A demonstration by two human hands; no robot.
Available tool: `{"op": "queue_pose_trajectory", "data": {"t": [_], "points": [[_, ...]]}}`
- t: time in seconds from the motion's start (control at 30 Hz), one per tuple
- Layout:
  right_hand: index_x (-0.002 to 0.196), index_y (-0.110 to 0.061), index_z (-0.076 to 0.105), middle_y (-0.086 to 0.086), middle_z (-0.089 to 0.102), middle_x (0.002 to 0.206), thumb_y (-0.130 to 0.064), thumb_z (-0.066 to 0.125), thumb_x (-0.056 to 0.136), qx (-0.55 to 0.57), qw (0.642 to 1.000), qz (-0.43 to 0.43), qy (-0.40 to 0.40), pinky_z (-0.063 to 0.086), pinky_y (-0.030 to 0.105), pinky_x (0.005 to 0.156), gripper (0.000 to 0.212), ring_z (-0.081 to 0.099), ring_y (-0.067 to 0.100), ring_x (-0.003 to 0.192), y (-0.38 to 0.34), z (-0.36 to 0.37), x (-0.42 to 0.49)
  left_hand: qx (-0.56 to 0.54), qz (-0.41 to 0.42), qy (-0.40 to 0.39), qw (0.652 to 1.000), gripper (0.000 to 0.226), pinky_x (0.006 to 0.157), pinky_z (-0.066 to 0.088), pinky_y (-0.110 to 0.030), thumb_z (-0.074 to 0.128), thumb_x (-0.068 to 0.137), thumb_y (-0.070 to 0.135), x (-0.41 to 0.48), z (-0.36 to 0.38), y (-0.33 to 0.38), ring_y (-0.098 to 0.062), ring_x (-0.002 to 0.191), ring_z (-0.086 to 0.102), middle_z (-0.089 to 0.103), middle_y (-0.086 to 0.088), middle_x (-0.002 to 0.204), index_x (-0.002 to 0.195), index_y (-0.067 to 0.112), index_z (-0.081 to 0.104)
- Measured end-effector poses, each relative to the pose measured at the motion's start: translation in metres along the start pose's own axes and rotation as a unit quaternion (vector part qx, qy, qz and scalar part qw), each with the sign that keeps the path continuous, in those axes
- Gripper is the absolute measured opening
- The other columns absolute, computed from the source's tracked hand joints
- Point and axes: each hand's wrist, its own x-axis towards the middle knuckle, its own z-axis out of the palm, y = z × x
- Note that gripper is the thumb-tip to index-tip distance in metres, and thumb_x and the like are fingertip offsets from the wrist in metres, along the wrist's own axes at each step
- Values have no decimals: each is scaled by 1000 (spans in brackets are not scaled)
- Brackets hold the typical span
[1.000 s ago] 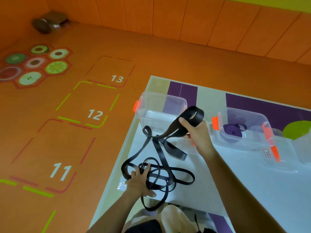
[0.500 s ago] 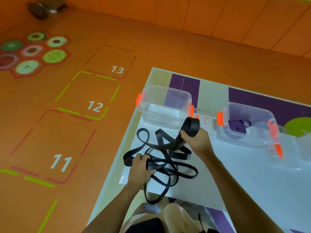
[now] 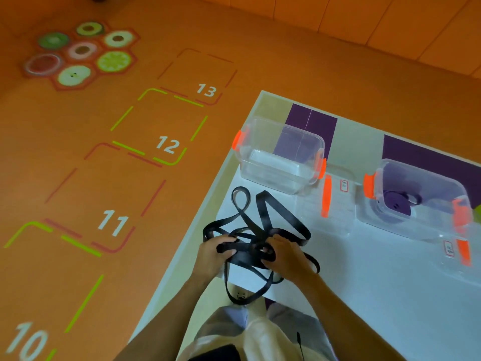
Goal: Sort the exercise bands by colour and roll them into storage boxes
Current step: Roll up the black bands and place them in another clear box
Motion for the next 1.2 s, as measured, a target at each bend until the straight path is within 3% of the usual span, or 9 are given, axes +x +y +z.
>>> {"op": "queue_pose_trajectory", "data": {"t": [0.1, 0.2, 0.37, 0.47, 0.6, 0.77, 0.87, 1.07, 1.2], "points": [[104, -22, 69, 1, 72, 107, -63, 88, 65, -84, 995, -29, 48, 59, 42, 86, 60, 72, 24, 100, 4, 26, 1, -47, -21, 33, 998, 25, 88, 43, -2, 81, 91, 10, -8, 9, 4, 0, 99, 66, 76, 16, 113, 111, 23, 81], [94, -21, 74, 7, 70, 109, -59, 97, 47, -173, 984, -21, 33, 58, 46, 80, 65, 70, 31, 100, 6, 44, -5, -95, -55, 65, 992, 21, 88, 47, -8, 80, 91, 11, -7, 10, 9, 2, 98, 66, 76, 17, 107, 105, 27, 79], [88, -20, 80, 7, 72, 111, -36, 99, 63, -211, 976, 20, 52, 55, 50, 84, 35, 68, 34, 102, 15, 56, -3, -166, -82, 90, 979, 19, 87, 57, -27, 83, 89, 10, -3, 6, 12, -5, 87, 68, 71, 16, 89, 95, 27, 76], [83, -17, 79, 4, 75, 96, -29, 97, 67, -152, 984, 27, 87, 58, 46, 75, 27, 71, 28, 88, 15, 44, 0, -205, -75, 95, 971, 17, 86, 57, -33, 84, 88, 10, -2, -4, 12, -15, 93, 70, 74, 12, 94, 94, 22, 74], [80, -15, 69, 0, 69, 73, -21, 81, 88, 11, 980, 118, 160, 61, 42, 71, 16, 69, 23, 69, 16, 18, 4, -311, -115, 149, 931, 26, 72, 56, -21, 80, 87, -5, -7, -22, 15, -8, 86, 67, 67, 0, 98, 100, 4, 60], [88, -18, 64, -1, 65, 73, -26, 67, 99, 240, 937, 171, 190, 45, 26, 59, 14, 63, 20, 71, 9, -30, 12, -446, -206, 158, 856, 48, 77, 61, -42, 78, 89, -1, -12, -32, 7, -29, 91, 75, 74, -11, 108, 127, 19, 58], [98, -8, 68, 7, 69, 82, -12, 70, 95, 322, 912, 165, 193, 49, 31, 67, 5, 65, 27, 81, 1, -64, 15, -524, -252, 159, 798, 45, 85, 64, -48, 66, 95, -6, -13, -28, 4, -28, 88, 78, 77, -11, 101, 134, 15, 59], [115, -18, 70, 7, 74, 103, -5, 63, 99, 420, 869, 122, 230, 58, 43, 92, 22, 72, 31, 96, -29, -124, 17, -551, -304, 193, 753, 31, 61, 63, -35, 57, 100, -7, -8, -19, 26, -21, 66, 75, 73, -13, 90, 128, 5, 63], [111, -21, 72, 2, 75, 104, -5, 62, 100, 453, 846, 80, 271, 58, 52, 97, 21, 73, 25, 97, -49, -152, 14, -557, -334, 209, 731, 36, 88, 58, -59, 51, 105, -3, 15, -10, 33, -43, 91, 71, 66, -22, 102, 141, -2, 50]]}}
